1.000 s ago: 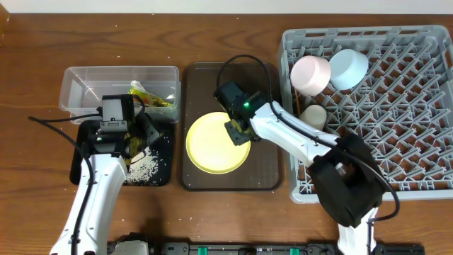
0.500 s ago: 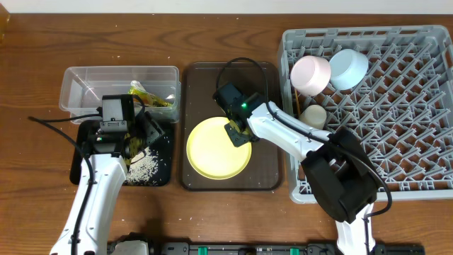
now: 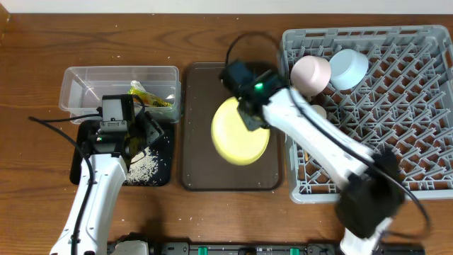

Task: Sort waste into correct bins and load items into the dishwasher rack
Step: 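Carry the yellow plate right into the rack beside the cups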

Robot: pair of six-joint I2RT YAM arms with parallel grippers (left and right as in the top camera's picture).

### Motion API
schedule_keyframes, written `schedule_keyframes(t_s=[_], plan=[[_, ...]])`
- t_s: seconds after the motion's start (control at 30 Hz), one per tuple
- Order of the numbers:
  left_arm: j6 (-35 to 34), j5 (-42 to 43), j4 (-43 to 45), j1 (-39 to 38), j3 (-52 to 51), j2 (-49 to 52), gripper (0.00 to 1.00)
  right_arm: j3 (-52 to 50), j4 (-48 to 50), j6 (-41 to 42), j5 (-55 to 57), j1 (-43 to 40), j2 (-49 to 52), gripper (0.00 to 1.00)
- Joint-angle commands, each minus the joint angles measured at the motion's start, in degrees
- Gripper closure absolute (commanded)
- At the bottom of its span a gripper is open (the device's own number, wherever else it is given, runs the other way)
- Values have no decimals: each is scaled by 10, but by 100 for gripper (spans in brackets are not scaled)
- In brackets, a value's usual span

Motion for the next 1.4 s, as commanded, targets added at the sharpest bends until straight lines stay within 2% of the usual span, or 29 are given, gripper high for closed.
schedule_keyframes(t_s=[0.0, 0.27, 0.37, 0.47, 0.57, 0.7, 1.0, 1.17, 1.37], plan=[[-1, -7, -1, 2, -3, -4, 27, 31, -16, -1, 92, -3, -81, 99], [-1, -7, -1, 2, -3, -4, 27, 31, -59, 3, 301, -13, -209, 99], [-1, -7, -1, 2, -3, -4, 27, 31, -112, 50, 387, -29, -227, 99], [-1, -7, -1, 2, -3, -4, 27, 31, -173, 88, 428, -54, -229, 99], [-1, -7, -1, 2, -3, -4, 27, 20, -210, 143, 430, -89, -226, 99], [-1, -7, -1, 2, -3, -4, 27, -23, -211, 190, 431, -138, -224, 99], [-1, -7, -1, 2, -3, -4, 27, -149, -119, 190, 430, -229, -210, 99], [-1, -7, -1, 2, -3, -4, 27, -197, -60, 187, 416, -234, -209, 99], [-1, -7, -1, 2, -3, -4, 27, -214, 4, 152, 325, -234, -209, 99]])
